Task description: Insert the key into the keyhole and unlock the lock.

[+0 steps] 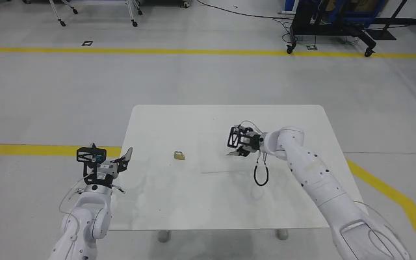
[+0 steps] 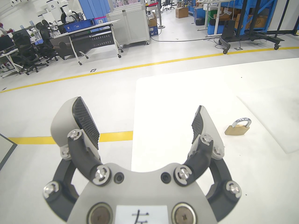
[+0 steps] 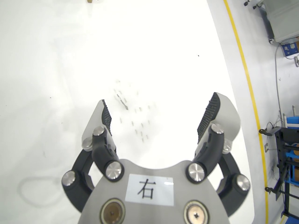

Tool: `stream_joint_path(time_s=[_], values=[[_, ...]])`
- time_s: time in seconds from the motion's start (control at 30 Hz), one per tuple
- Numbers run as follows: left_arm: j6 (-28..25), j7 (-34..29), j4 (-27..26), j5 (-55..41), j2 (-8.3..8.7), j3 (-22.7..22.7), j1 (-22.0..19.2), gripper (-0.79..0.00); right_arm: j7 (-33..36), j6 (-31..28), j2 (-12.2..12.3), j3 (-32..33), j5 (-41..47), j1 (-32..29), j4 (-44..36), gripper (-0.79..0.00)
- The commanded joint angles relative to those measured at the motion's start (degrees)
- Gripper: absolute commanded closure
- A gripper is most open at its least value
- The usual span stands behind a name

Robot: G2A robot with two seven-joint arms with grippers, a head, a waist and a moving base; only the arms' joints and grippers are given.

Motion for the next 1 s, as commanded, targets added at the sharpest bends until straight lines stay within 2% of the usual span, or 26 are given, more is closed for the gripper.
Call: stream_joint_path(time_s=[0.0,0.13,0.23,0.4,0.47,0.53,0.57,0.83,0.97], values=[[0.0,0.0,0.0,0.0,0.0,0.0,0.0,-0.785,-1.17,-2.25,-0.43,-2.01,-0.98,1.58,2.78,-0.391],[0.0,0.0,0.0,0.0,0.0,0.0,0.0,-0.785,-2.45,-4.04,-1.66,-5.99,-2.25,4.25,7.41,-0.376],[0.0,0.0,0.0,0.0,0.0,0.0,0.0,-0.785,-2.46,-3.38,-2.69,-8.0,-1.96,5.92,11.16,-0.422],[0.0,0.0,0.0,0.0,0.0,0.0,0.0,-0.785,-3.34,-3.06,-4.26,-10.53,-0.69,8.19,15.53,-0.296],[0.0,0.0,0.0,0.0,0.0,0.0,0.0,-0.785,-4.11,-2.99,-4.62,-11.25,-0.9,8.83,16.86,-0.182],[0.0,0.0,0.0,0.0,0.0,0.0,0.0,-0.785,-4.61,-3.21,-4.94,-11.93,-1.12,9.44,18.09,-0.025],[0.0,0.0,0.0,0.0,0.0,0.0,0.0,-0.785,-4.66,-3.11,-5.11,-12.17,-1.07,9.74,18.75,0.0],[0.0,0.0,0.0,0.0,0.0,0.0,0.0,-0.785,-9.04,-3.66,-5.35,-13.17,-2.25,11.04,20.26,0.0],[0.0,0.0,0.0,0.0,0.0,0.0,0.0,-0.785,-12.98,-3.6,-4.59,-13.21,-4.41,10.19,18.38,0.0]])
